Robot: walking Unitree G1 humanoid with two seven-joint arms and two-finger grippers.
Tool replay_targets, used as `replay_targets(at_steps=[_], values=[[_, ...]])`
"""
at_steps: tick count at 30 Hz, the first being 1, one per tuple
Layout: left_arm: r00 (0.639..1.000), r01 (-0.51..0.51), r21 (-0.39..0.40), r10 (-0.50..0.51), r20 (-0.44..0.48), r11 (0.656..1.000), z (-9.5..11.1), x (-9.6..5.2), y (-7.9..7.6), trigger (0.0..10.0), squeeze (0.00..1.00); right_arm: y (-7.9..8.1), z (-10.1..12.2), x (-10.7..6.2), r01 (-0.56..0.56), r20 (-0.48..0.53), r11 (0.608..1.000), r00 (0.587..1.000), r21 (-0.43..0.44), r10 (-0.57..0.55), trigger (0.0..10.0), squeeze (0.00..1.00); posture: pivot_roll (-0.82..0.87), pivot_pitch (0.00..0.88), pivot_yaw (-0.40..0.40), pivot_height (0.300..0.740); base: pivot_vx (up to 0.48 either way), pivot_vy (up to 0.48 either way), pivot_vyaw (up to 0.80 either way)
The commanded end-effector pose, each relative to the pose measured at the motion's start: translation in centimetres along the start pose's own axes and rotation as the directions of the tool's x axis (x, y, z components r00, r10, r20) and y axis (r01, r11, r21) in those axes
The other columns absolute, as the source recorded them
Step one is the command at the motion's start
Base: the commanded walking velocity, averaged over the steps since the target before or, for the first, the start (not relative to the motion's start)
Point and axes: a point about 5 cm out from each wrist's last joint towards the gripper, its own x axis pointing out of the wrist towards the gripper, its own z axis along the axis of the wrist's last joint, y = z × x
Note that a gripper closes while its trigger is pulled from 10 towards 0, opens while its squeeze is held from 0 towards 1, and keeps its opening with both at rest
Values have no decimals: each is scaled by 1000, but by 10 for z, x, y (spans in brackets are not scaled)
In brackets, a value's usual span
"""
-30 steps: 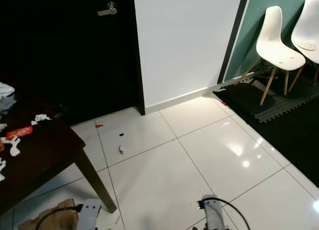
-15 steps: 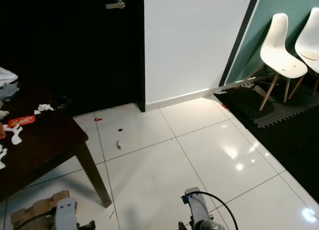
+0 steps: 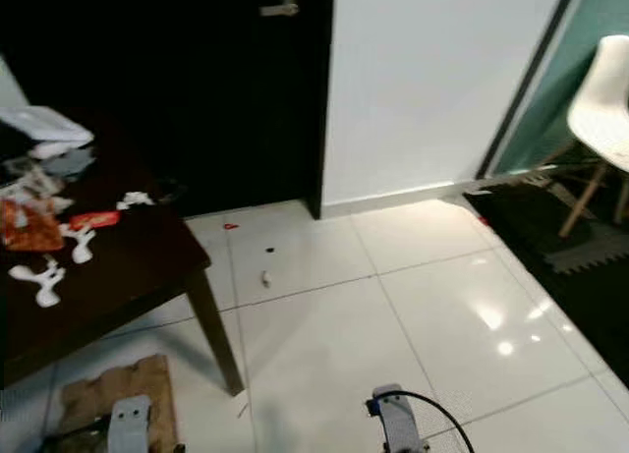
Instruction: Picking trash to rubbish bin
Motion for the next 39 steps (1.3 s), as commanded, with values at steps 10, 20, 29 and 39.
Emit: replay_targets(at_steps=[10,20,29,39], values=[[999,-23,62,21,34,998,8,2,-6,10000,0,-1,-2,0,-9,-21,999,1000,-37,9,10000,0,183,78,-40,740,0,0,775],[979,-199,63,196,56,978,8,-2,16,10000,0,0,-15,-2,-25,-68,995,998,-96,18,10000,0,210,80,-46,740,0,0,775],[866,-496,-102,499,10,862,-9,-24,72,10000,0,0,-17,-2,-16,-74,995,997,-102,9,10000,0,214,83,-48,740,0,0,775],[586,-679,-410,786,196,609,57,-59,143,10000,0,-3,-16,-2,9,-64,996,998,-91,-15,10000,0,244,91,-71,740,0,0,274]])
